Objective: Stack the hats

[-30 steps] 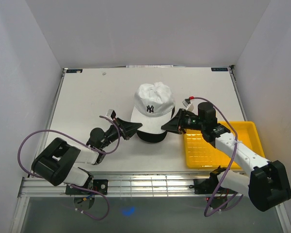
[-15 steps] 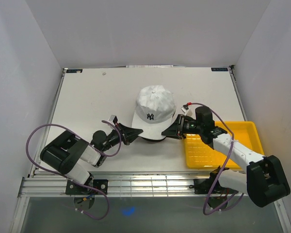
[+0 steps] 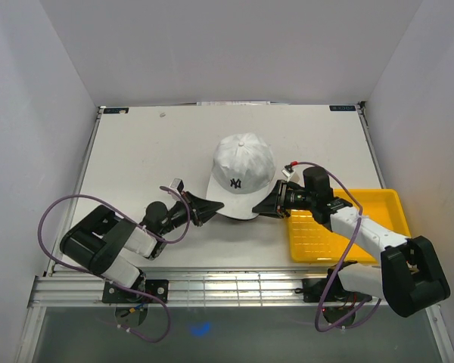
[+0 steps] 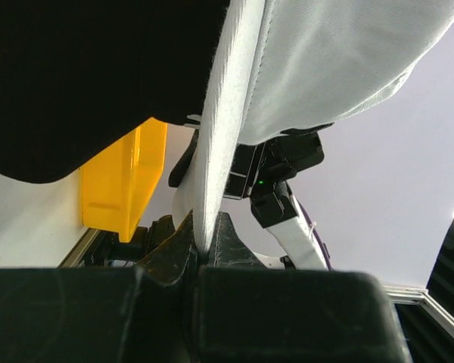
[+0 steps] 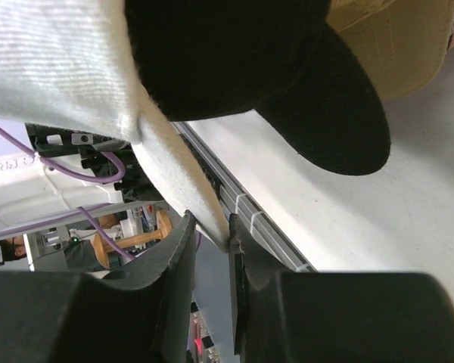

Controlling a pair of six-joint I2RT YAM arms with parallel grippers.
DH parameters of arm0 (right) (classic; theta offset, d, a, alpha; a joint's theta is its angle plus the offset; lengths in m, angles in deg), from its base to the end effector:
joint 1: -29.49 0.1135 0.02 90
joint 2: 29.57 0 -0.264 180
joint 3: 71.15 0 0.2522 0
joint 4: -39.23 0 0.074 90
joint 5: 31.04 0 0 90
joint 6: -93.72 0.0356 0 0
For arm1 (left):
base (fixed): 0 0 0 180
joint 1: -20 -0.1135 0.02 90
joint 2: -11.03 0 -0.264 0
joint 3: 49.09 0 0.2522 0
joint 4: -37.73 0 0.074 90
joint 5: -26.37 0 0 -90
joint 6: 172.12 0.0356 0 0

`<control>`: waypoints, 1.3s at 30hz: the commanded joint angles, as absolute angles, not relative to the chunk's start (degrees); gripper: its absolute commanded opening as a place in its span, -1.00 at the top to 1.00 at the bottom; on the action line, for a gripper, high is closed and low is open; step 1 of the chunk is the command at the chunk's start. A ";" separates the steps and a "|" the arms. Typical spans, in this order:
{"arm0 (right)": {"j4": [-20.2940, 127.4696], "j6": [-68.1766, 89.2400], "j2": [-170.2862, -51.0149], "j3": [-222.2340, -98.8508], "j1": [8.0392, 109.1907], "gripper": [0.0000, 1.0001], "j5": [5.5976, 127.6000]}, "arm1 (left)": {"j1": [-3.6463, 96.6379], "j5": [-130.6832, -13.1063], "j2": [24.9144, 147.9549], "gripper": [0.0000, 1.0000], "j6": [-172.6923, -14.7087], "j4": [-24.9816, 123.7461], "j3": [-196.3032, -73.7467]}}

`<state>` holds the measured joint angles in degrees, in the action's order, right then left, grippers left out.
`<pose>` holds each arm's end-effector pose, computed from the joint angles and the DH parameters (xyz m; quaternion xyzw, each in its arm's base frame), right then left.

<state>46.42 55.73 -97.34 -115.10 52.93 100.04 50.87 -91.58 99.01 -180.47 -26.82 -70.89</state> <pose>0.2084 0.1158 0.2041 0.0337 0.8325 0.5237 0.1778 0.1785 -0.1262 0.1436 -0.2465 0.6721 -0.6853 0.1336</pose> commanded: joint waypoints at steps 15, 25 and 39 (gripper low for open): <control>55.45 48.63 -103.75 -112.68 49.26 0.69 82.78 | 51.02 -95.36 95.05 1.00 -175.37 -3.80 -69.45; 55.45 47.75 -106.03 -112.24 49.18 0.69 81.20 | 51.02 -93.34 95.31 1.00 -174.06 0.24 -69.36; 55.72 47.40 -107.26 -111.89 49.18 0.70 79.35 | 51.02 -91.06 95.14 1.00 -173.18 7.18 -69.54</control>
